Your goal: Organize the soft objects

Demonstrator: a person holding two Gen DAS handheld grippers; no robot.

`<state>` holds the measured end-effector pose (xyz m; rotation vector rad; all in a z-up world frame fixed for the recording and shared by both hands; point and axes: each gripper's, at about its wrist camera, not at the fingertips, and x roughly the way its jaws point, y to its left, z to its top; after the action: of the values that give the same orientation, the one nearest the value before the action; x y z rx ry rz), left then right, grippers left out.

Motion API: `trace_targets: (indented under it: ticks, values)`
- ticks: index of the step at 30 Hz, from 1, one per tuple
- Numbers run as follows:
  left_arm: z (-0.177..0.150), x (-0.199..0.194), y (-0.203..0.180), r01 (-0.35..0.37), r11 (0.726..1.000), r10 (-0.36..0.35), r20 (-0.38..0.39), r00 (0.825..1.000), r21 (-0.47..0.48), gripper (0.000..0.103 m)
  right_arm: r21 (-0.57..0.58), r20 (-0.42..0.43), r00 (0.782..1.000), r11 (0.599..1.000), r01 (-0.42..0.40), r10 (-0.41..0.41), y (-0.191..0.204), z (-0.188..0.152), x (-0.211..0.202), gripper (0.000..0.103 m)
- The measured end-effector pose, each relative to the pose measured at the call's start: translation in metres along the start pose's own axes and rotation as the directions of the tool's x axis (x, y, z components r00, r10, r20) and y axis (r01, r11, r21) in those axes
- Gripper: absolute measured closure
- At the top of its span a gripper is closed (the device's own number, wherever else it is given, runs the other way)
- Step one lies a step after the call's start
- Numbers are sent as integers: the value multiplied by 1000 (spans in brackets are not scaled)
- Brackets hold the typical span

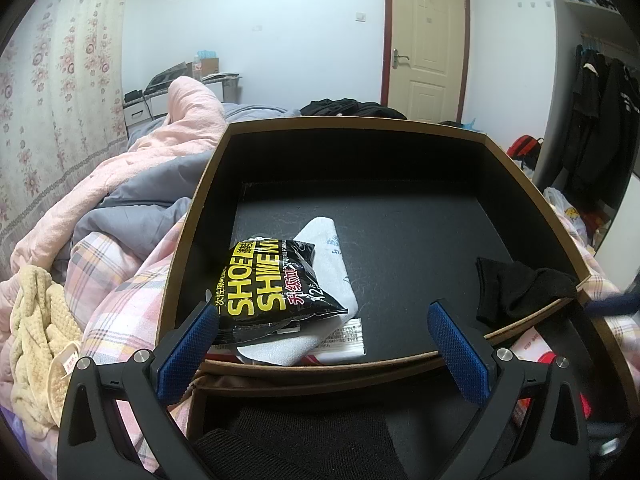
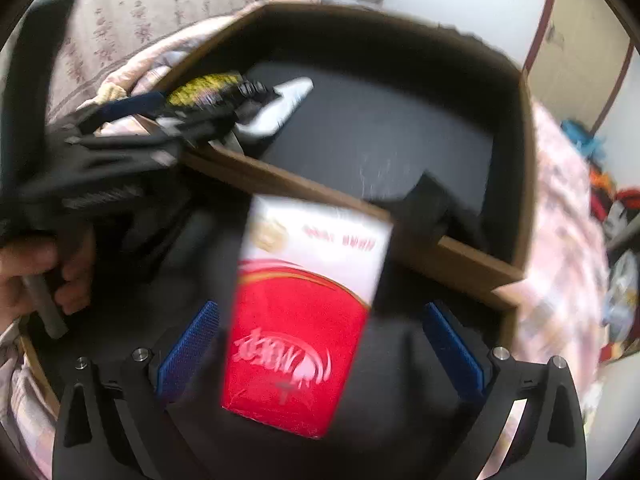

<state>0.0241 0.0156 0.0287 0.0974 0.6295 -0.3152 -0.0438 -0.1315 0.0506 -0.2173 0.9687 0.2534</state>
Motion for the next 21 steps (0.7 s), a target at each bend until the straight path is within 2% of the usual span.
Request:
trace_targets:
  ticks: [4, 6, 8, 13, 15, 19, 21]
  values:
    - [0, 0, 0, 0, 1000, 0, 0, 1000, 0, 0, 31, 125, 991, 999, 38, -41, -8, 2, -37, 2]
    - [0, 0, 1, 0, 1000, 0, 0, 1000, 0, 0, 77, 207, 976, 996, 46, -61, -16, 3, -49, 2]
    - [0, 0, 0, 0, 1000, 0, 0, 1000, 0, 0, 122, 266, 960, 991, 58, -89, -24, 15, -44, 2]
    - [0, 0, 0, 0, 1000, 0, 0, 1000, 1, 0, 230, 273, 953, 971, 71, -134, -19, 40, 9, 2]
    - [0, 0, 0, 0, 1000, 0, 0, 1000, 1, 0, 256, 268, 953, 964, 69, -139, -19, 39, 20, 2]
    - [0, 0, 0, -2, 1000, 2, -3, 1000, 2, 0, 282, 239, 965, 959, 33, -104, -21, 38, 33, 2]
    - [0, 0, 0, -2, 1000, 2, 2, 1000, 4, 0, 292, 265, 960, 956, 15, -96, -22, 31, 25, 1]
